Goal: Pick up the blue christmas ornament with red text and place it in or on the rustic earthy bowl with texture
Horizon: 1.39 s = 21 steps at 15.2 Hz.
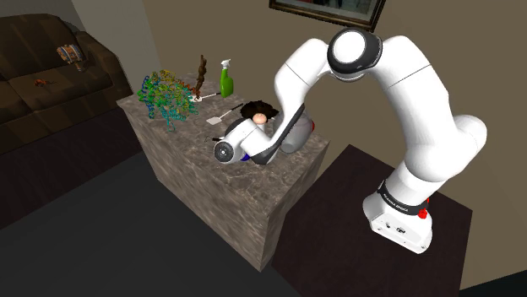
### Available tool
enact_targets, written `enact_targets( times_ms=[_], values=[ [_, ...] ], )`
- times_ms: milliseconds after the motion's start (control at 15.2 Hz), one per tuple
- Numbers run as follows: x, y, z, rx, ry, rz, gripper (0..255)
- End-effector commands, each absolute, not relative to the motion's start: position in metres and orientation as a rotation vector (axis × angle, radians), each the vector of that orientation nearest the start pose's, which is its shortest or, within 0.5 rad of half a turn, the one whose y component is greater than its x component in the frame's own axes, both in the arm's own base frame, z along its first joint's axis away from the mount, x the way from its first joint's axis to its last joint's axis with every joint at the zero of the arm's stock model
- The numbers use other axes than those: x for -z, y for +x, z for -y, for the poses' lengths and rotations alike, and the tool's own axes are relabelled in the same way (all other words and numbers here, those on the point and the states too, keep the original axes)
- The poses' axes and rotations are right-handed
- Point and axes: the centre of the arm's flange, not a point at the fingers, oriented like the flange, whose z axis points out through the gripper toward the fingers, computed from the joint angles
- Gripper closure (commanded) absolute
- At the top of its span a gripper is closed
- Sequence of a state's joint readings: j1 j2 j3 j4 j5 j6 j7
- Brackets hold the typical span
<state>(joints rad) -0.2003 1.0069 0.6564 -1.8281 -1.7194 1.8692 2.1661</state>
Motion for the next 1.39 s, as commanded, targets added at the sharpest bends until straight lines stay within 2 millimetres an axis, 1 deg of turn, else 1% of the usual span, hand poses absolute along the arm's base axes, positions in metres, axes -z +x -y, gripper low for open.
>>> enact_targets(
  times_ms=[0, 132, 198, 792, 1320],
  values=[
    [-0.049, 0.560, -0.192, -0.835, 2.334, 0.804, 0],
    [-0.049, 0.560, -0.192, -0.835, 2.334, 0.804, 0],
    [-0.049, 0.560, -0.192, -0.835, 2.334, 0.804, 255],
    [-0.049, 0.560, -0.192, -0.835, 2.334, 0.804, 255],
    [-0.091, 0.560, -0.192, -0.835, 2.334, 0.804, 255]
  ],
)
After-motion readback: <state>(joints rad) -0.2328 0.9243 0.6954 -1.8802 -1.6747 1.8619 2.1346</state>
